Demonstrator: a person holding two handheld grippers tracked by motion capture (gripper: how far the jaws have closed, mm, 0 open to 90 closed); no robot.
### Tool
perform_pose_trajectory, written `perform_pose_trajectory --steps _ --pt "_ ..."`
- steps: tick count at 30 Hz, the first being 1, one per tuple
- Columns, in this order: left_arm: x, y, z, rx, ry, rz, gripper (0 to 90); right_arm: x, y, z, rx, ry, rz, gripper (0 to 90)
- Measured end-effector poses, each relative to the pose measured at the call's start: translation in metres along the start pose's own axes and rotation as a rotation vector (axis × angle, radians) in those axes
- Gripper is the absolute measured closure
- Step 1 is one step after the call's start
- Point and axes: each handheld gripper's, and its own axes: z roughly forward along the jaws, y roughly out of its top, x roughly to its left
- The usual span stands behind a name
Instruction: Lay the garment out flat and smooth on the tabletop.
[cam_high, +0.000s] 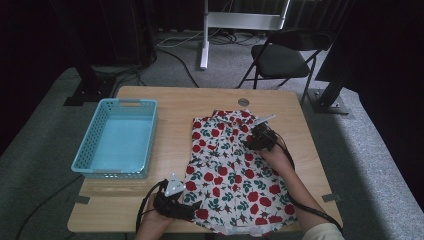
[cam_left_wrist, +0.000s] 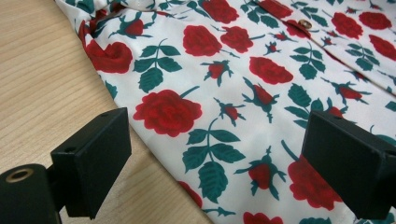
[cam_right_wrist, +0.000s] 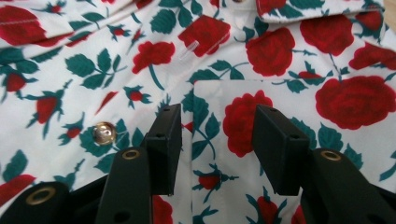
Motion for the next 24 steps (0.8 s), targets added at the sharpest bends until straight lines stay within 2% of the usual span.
perform_pose_trajectory --steps 3,7,10,13,16,18,24 --pt "-0.001 -0.002 0.003 -0.001 -0.028 0.005 8.8 -0.001 -0.001 0.003 0.002 0.009 0.007 53.4" --pt "-0.003 -0.002 0.005 0.012 -0.037 0.026 8.9 -0.002 -0.001 0.002 0.003 0.022 0.004 57.7" --pt "-0.002 -0.001 0.006 0.03 -0.044 0.02 8.9 -0.003 0.0 0.003 0.011 0.048 0.001 62.2" --pt "-0.001 -0.001 0.006 0.028 -0.048 0.013 8.9 -0.01 -0.001 0.003 0.003 0.073 0.034 67.1" --pt "-0.001 -0.001 0.006 0.034 -0.049 0.009 8.9 -0.02 -0.002 0.003 -0.005 0.108 0.087 77.3" --pt "-0.001 -0.001 0.007 0.041 -0.05 0.008 8.9 -0.022 -0.002 0.002 0.001 0.087 0.088 85.8" --pt "-0.001 -0.001 0.008 0.047 -0.052 0.014 8.9 -0.032 -0.003 -0.011 -0.052 0.061 0.129 87.2"
